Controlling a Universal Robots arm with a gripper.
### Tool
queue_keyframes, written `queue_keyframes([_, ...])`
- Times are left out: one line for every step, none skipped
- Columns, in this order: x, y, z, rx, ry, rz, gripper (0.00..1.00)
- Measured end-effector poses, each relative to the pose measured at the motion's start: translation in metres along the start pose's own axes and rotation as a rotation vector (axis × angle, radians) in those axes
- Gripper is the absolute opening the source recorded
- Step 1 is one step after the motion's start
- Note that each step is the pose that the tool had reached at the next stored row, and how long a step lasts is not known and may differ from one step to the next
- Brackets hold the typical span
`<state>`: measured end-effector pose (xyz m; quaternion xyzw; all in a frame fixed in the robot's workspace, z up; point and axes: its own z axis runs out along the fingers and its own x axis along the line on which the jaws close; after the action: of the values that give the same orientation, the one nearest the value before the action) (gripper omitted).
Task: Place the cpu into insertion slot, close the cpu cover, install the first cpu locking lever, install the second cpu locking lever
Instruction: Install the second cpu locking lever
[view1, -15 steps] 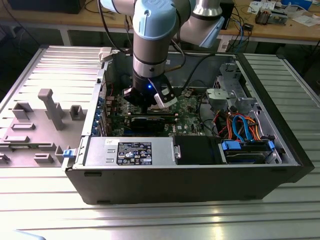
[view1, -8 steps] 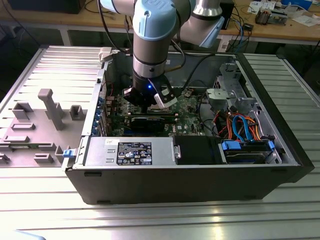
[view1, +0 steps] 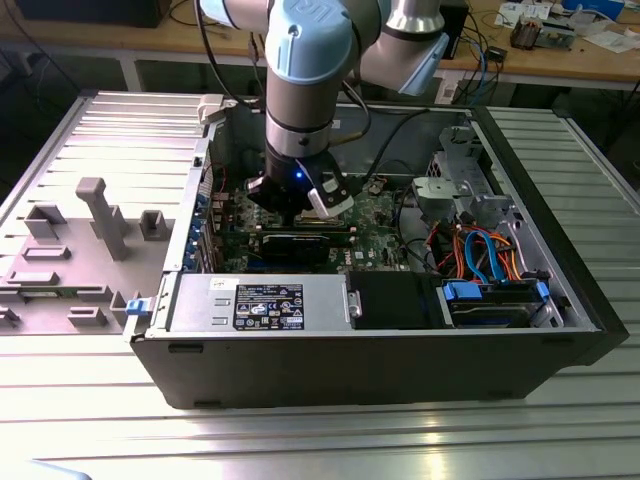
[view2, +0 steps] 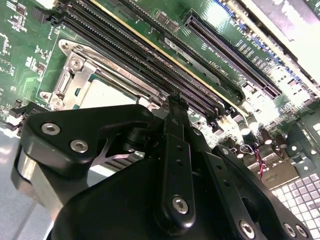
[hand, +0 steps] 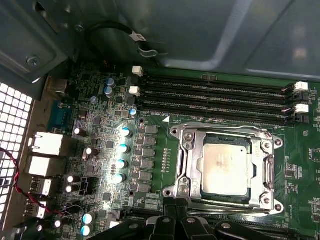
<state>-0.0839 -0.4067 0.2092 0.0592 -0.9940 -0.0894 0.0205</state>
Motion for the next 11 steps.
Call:
queue_keyframes([0.0002, -0.0001, 0.0007, -0.0018, -0.0003, 0.0, 0.11])
queue_keyframes([0.0004, -0.0003, 0.0016, -0.0059, -0.0006, 0.0, 0.11])
queue_keyframes([0.0006, -0.0003, 0.0022, -0.0133, -0.0015, 0.0, 0.11])
queue_keyframes([0.0006, -0.0004, 0.0026, -0.0193, -0.0023, -0.001, 0.11])
queue_keyframes([0.0006, -0.0004, 0.0027, -0.0223, -0.0026, -0.001, 0.11])
queue_keyframes([0.0005, -0.0003, 0.0027, -0.0232, -0.0027, -0.001, 0.11])
queue_keyframes([0.0005, -0.0004, 0.0027, -0.0235, -0.0028, -0.001, 0.11])
queue_keyframes([0.0006, -0.0004, 0.0027, -0.0236, -0.0027, -0.001, 0.11])
queue_keyframes([0.0008, -0.0004, 0.0027, -0.0237, -0.0028, -0.001, 0.11])
queue_keyframes([0.0009, -0.0004, 0.0027, -0.0236, -0.0027, -0.001, 0.11])
queue_keyframes([0.0012, -0.0003, 0.0027, -0.0236, -0.0028, -0.001, 0.11])
